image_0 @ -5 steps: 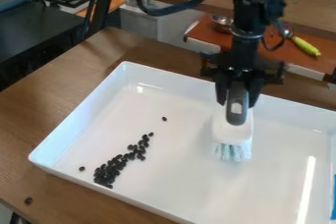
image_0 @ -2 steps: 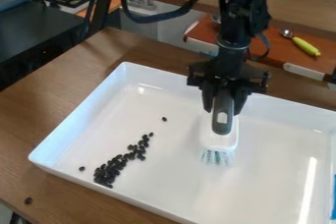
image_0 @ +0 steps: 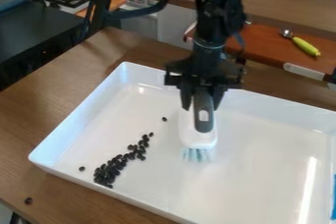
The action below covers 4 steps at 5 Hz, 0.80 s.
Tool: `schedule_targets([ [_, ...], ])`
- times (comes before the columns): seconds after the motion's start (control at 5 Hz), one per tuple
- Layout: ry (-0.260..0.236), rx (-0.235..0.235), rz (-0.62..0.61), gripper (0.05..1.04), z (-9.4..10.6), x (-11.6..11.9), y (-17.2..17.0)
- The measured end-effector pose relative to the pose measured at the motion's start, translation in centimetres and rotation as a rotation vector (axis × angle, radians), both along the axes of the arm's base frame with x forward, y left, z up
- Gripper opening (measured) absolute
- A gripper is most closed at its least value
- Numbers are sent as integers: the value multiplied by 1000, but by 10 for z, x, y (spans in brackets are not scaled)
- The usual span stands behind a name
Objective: Sweep into pile
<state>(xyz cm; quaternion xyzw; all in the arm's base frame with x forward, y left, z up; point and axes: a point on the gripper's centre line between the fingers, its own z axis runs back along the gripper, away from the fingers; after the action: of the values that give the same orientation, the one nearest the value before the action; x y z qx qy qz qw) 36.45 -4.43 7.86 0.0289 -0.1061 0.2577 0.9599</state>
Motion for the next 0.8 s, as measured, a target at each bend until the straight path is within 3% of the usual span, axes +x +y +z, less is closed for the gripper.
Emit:
schedule_targets([
  [0.4, -68, -3, 192, 505, 14, -28, 34],
  [0.6, -67, -5, 283, 504, 8, -47, 46],
  [0.8, -59, -18, 295, 505, 4, -51, 45],
])
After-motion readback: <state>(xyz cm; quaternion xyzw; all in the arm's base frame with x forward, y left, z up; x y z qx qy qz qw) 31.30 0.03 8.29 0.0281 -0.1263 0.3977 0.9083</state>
